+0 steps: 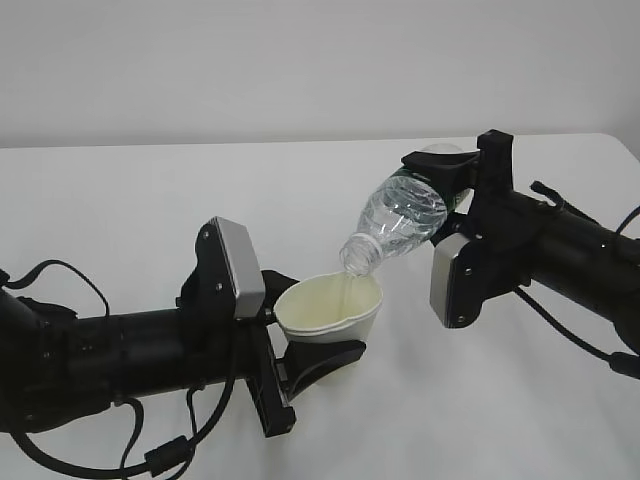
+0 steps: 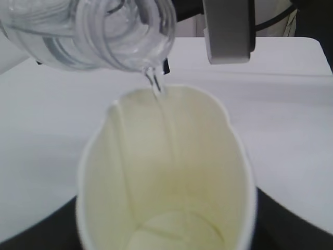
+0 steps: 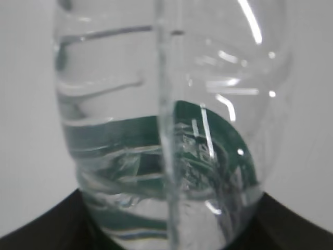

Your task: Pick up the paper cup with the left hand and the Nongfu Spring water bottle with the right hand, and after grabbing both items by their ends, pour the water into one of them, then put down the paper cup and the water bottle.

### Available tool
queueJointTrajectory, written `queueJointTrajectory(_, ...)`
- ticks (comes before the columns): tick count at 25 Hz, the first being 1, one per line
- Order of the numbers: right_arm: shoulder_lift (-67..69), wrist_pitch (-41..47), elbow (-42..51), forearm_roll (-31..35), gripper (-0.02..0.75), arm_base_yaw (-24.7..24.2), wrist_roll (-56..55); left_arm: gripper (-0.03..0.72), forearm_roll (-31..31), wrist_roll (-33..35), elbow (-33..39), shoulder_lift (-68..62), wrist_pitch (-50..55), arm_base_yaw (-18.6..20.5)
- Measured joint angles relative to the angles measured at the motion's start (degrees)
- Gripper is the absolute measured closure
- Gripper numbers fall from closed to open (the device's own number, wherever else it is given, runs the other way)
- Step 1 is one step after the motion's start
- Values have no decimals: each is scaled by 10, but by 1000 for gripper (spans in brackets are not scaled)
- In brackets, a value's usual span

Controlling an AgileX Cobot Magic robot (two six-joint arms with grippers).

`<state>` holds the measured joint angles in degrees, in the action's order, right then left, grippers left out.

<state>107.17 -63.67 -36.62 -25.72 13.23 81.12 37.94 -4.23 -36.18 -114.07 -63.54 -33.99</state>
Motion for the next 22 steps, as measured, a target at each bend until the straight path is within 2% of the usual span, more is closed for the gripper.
queueJointTrajectory(22, 0, 0, 0, 0, 301, 0, 3, 273, 0, 0, 0, 0, 1, 0)
